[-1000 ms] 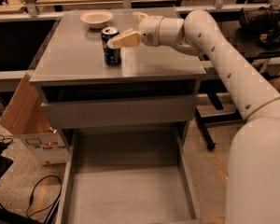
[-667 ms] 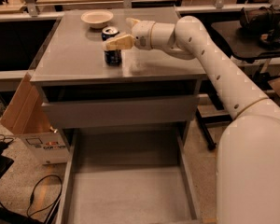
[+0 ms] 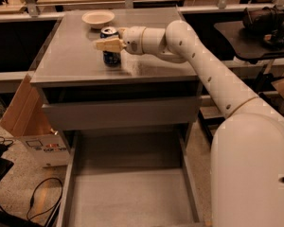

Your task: Place pepsi can into middle drawer

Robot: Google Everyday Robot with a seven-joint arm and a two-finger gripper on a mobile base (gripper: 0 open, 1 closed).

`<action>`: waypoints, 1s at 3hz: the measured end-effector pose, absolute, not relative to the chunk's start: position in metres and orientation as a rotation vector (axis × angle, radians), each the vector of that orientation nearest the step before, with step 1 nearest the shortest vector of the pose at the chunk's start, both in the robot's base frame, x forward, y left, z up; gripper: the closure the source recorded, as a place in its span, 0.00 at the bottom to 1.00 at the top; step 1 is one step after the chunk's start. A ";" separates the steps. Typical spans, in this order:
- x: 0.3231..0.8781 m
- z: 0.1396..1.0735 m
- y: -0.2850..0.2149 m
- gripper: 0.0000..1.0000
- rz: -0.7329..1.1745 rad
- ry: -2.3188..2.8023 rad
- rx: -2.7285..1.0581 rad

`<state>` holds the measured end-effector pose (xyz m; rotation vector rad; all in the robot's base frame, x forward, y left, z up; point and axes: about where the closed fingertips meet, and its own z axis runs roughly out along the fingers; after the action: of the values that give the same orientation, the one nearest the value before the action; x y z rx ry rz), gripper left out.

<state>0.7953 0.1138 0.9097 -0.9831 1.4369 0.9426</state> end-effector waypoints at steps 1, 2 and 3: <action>0.783 0.920 0.119 0.80 0.914 1.414 -0.998; 0.741 0.950 0.115 1.00 0.875 1.347 -1.047; 0.673 0.978 0.103 1.00 0.844 1.281 -1.103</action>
Offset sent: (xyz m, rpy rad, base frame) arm -0.1077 -0.0092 0.0744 -0.0343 -0.2021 0.0386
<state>0.6728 0.1030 0.9783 -1.1026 1.2813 0.8437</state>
